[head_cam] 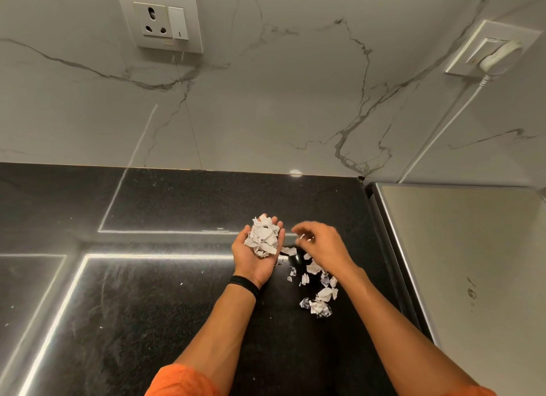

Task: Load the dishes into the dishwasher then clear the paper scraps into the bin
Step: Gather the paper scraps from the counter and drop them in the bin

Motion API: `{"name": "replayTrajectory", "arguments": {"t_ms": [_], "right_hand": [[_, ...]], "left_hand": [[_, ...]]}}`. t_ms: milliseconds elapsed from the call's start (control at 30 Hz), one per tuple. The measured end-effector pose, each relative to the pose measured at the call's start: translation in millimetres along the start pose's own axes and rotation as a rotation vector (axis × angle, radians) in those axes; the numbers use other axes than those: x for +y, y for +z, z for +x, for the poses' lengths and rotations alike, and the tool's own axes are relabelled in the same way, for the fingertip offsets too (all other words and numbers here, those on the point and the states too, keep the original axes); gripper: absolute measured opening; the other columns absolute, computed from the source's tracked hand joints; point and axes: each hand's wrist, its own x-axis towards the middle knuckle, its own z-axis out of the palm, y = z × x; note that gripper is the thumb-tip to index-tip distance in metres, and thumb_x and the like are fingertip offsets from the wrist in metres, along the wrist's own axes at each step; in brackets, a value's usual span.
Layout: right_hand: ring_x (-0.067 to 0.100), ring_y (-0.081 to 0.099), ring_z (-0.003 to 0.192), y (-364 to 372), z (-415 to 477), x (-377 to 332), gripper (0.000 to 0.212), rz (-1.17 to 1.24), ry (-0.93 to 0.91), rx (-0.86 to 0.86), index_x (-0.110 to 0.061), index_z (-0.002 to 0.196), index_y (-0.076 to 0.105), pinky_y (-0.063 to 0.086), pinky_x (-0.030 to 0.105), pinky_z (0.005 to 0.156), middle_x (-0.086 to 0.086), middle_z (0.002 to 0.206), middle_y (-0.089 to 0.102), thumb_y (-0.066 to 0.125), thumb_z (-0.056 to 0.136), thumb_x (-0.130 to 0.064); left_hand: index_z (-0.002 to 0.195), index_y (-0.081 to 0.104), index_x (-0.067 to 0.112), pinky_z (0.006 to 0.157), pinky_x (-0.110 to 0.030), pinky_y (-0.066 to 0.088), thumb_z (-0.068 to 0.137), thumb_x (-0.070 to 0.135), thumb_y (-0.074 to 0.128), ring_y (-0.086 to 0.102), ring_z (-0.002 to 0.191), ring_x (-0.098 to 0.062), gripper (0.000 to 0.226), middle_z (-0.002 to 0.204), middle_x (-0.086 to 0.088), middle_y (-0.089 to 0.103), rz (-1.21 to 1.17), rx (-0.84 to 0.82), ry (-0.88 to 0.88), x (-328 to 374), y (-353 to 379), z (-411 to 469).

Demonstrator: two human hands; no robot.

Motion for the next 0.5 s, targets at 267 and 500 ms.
{"name": "replayTrajectory", "arguments": {"t_ms": [267, 500], "right_hand": [[0.017, 0.059, 0.112, 35.4, -10.1, 12.1, 0.034, -0.271, -0.238, -0.06, -0.022, 0.129, 0.068, 0.045, 0.03, 0.099, -0.002, 0.114, 0.066, 0.068, 0.095, -0.019], [0.002, 0.064, 0.085, 36.7, -8.2, -0.8, 0.015, 0.038, -0.057, 0.179, -0.022, 0.106, 0.076, 0.055, 0.024, 0.082, -0.01, 0.096, 0.069, 0.07, 0.092, -0.02]], "left_hand": [[0.137, 0.059, 0.005, 0.115, -0.047, 0.04, 0.104, 0.036, 0.04, 0.056, 0.13, -0.037, 0.05, 0.135, -0.022, 0.063, -0.003, 0.053, 0.056, 13.7, -9.8, -0.6], [0.137, 0.06, 0.004, 0.114, -0.045, 0.041, 0.103, 0.036, 0.041, 0.057, 0.129, -0.036, 0.05, 0.133, -0.021, 0.064, 0.026, 0.064, 0.08, 12.4, -8.5, 0.4]]}}
